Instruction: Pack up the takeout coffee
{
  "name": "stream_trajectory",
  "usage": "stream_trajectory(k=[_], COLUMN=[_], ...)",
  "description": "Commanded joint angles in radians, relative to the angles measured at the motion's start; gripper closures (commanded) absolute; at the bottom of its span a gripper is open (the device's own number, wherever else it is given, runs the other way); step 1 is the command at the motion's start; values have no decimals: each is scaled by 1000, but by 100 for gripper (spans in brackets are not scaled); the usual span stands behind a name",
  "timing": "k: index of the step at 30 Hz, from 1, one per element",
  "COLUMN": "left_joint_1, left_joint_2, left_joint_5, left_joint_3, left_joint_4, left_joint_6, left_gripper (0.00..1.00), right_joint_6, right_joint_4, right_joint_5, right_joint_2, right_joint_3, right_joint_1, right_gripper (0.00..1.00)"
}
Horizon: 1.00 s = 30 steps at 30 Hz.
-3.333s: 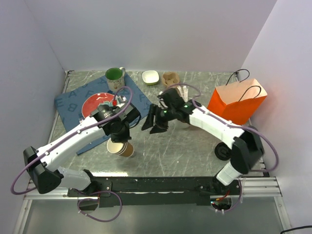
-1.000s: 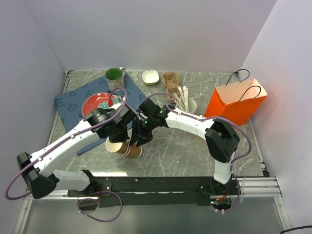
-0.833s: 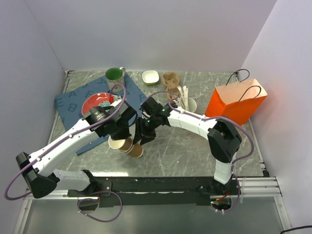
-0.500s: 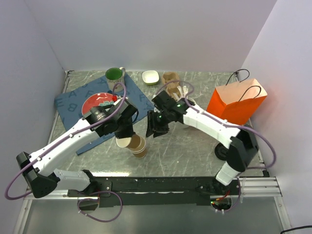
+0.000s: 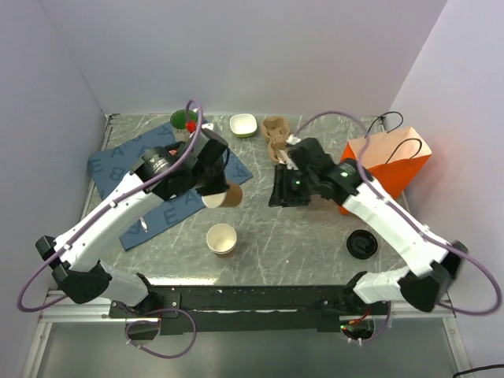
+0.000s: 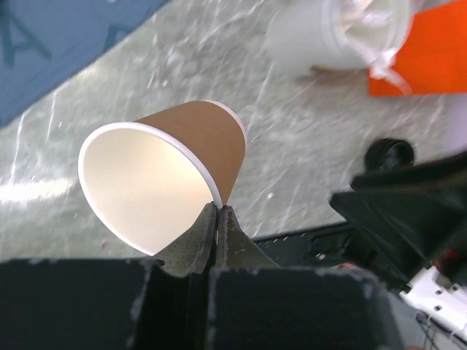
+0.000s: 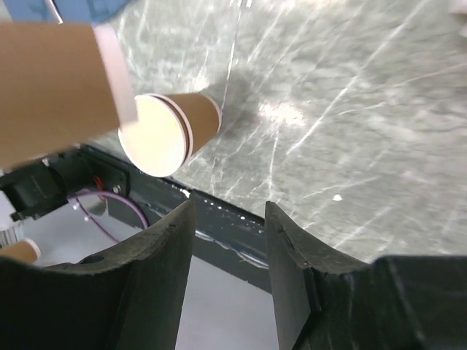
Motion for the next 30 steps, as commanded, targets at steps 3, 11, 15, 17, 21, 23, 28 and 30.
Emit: stream_trajectory(k=[3,11,15,17,21,23,28,30], left_joint_1=[-16,-110,-170,-188,-221,-228,-241,-241], left_joint_2=[99,300,444,480,535,548,577,580], left_joint_5=[-29,-9,-43,-57,-54,-43,-37,-52], left_joint_3=[68,89,156,178,173,158,179,227], left_joint_4=[54,106,51,34,39,56,27,-15], left_joint_6=[54,69,64,66,63,61,54,49], left_gripper=[99,99,99,99,99,94,67,59], right_joint_6=[-4,3,16,14,11,11,6,5], right_joint_4=[-52,-46,-72,-87,-107,-106,-101,-96], right_joint_5=[123,312,360,370,395,400,406,404], right_joint_2=[-217,-426,-489,-501,-523,-530,-544,-544], right_joint_3=[40,9,0,0,3,5,6,6], right_joint_1=[-33,-34,-36,-34,-36,-34,-34,-34], right_gripper=[48,47,47,47,46,46,46,46])
